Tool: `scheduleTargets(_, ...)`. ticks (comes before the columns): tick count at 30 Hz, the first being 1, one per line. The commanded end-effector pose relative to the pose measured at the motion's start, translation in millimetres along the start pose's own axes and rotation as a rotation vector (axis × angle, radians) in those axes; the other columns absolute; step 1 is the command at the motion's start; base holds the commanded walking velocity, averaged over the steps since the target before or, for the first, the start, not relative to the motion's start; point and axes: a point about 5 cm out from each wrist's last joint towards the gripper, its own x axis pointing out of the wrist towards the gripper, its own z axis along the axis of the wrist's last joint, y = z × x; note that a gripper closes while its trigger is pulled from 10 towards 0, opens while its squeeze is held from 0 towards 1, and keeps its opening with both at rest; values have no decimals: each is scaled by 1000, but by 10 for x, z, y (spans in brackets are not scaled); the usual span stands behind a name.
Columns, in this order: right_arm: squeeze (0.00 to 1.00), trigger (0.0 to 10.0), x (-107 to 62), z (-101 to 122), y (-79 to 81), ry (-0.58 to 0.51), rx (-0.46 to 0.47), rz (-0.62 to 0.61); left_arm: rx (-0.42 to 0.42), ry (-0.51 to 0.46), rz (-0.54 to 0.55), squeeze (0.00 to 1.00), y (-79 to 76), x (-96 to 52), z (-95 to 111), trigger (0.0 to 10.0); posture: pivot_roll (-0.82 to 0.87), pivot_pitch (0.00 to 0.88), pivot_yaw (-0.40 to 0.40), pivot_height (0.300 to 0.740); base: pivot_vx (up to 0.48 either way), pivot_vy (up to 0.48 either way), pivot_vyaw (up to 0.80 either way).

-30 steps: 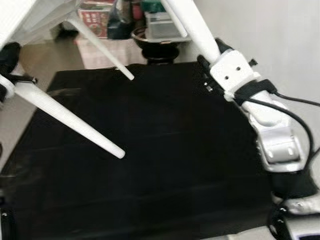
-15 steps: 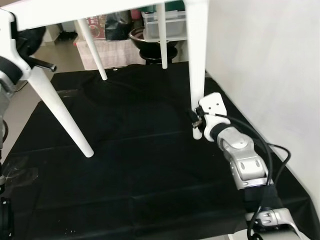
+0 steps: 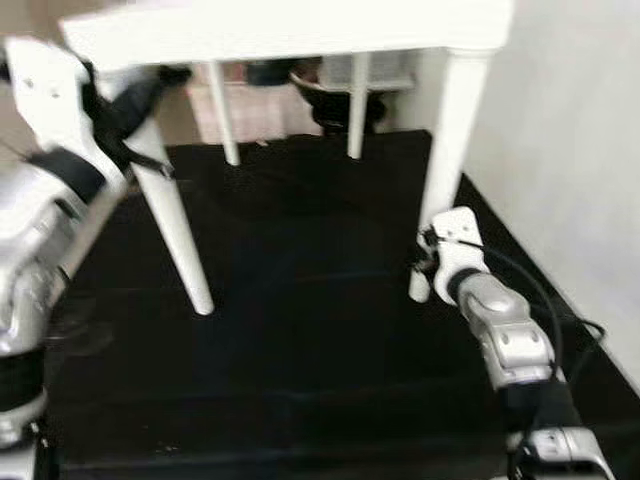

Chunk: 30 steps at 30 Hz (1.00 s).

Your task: Building children table

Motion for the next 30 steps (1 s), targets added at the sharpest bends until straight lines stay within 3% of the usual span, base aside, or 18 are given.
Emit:
scheduleTargets(1, 1000, 10000, -1, -208, 38, 78, 16, -1, -24, 13, -39, 1000, -85, 2, -27, 10000, 37, 30, 17, 740, 0, 0, 0)
scheduleTargets(4, 1000, 10000, -47, -113, 60, -22, 48, 1, -40, 35, -38, 1000, -148, -86, -79, 10000, 31, 34, 23, 740, 0, 0, 0)
scheduleTargets(6, 1000, 10000, -169, -65, 61, -116, 87, -2, -67, 74, -2, 1000, -196, -257, -157, 10000, 27, 38, 24, 740, 0, 0, 0)
scheduleTargets(8, 1000, 10000, -199, -57, 59, -132, 96, -3, -73, 85, 9, 1000, -206, -299, -170, 10000, 26, 40, 24, 740, 0, 0, 0)
scheduleTargets(9, 1000, 10000, -341, -69, 41, -182, 123, -8, -92, 156, 53, 1000, -292, -521, -324, 10000, 12, 49, 32, 740, 0, 0, 0)
scheduleTargets(12, 1000, 10000, -468, -82, 44, -227, 148, 6, -117, 251, 96, 1000, -443, -770, -518, 10000, 8, 54, 32, 740, 0, 0, 0)
scheduleTargets(18, 1000, 10000, -537, 17, 165, -310, 163, 83, -134, 363, 163, 1000, -696, -989, -741, 10000, 11, 51, 31, 740, 0, 0, 0)
scheduleTargets(19, 1000, 10000, -547, 57, 202, -338, 157, 100, -111, 411, 172, 694, -777, -1051, -822, 10000, 14, 47, 29, 740, 0, 0, 0)
scheduleTargets(20, 1000, 10000, -547, 57, 202, -338, 157, 100, -111, 411, 172, 694, -777, -1051, -822, 10000, 14, 47, 29, 740, 0, 0, 0)
scheduleTargets(21, 647, 10000, -556, 101, 241, -366, 156, 118, -89, 450, 181, 0, -851, -1112, -888, 10000, 15, 46, 28, 740, 0, 0, 0)
scheduleTargets(22, 0, 10000, -575, 140, 285, -387, 156, 137, -78, 494, 207, 0, -906, -1191, -948, 10000, 13, 43, 28, 740, 0, 0, 0)
scheduleTargets(26, 0, 10000, -569, 214, 421, -418, 141, 194, -74, 579, 282, 0, -945, -1360, -1084, 10000, 17, 35, 24, 740, 0, 0, 0)
scheduleTargets(30, 0, 10000, -518, 245, 529, -423, 126, 221, -56, 603, 346, 0, -909, -1403, -1173, 10000, 23, 20, 16, 740, 0, 0, 0)
